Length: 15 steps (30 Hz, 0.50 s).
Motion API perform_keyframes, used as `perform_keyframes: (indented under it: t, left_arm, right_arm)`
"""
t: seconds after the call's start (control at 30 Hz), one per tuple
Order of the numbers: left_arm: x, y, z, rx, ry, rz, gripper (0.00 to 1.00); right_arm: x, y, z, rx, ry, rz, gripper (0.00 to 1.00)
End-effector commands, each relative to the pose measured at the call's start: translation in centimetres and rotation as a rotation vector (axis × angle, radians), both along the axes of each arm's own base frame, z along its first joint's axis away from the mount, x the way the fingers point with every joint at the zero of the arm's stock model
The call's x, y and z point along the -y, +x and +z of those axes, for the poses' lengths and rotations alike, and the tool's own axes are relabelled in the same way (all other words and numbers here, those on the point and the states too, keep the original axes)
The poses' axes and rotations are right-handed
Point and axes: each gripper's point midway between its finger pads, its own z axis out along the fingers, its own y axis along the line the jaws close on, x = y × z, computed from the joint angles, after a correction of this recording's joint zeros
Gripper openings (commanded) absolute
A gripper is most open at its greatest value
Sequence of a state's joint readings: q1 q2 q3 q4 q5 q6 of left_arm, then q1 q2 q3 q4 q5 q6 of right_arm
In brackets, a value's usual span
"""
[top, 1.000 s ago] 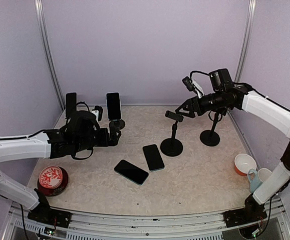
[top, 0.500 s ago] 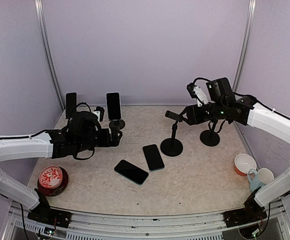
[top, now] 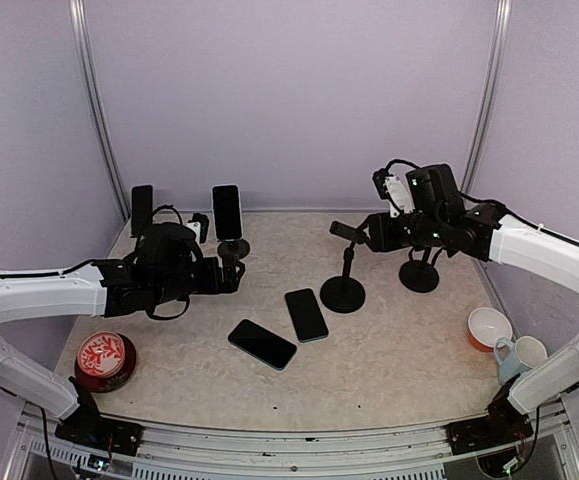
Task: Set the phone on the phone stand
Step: Adjust the phone stand at the center of the board.
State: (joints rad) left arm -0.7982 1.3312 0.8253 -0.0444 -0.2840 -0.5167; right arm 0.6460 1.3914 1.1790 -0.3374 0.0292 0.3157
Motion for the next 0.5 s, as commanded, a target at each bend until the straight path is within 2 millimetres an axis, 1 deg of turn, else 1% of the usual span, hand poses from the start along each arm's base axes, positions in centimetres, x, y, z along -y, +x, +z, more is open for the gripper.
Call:
perform_keyframes:
  t: [0.0, 0.3, 0.47]
  left_arm:
    - [0.5, 0.1, 0.4, 0.01, -0.012, -0.009, 0.99]
    - [0.5, 0.1, 0.4, 0.012, -0.011, -0.008, 0.99]
    - [0.5, 0.2, 0.6, 0.015, -0.011, -0.009, 0.99]
  right_arm:
    - [-1.0, 0.2, 0.3, 0.017, 0.023, 0.001, 0.49]
    - [-1.4, 0.2, -1.1, -0.007, -0.009, 0.0, 0.46]
    - [-1.6, 0.1, -1.6, -0.019, -0.02, 0.004, 0.36]
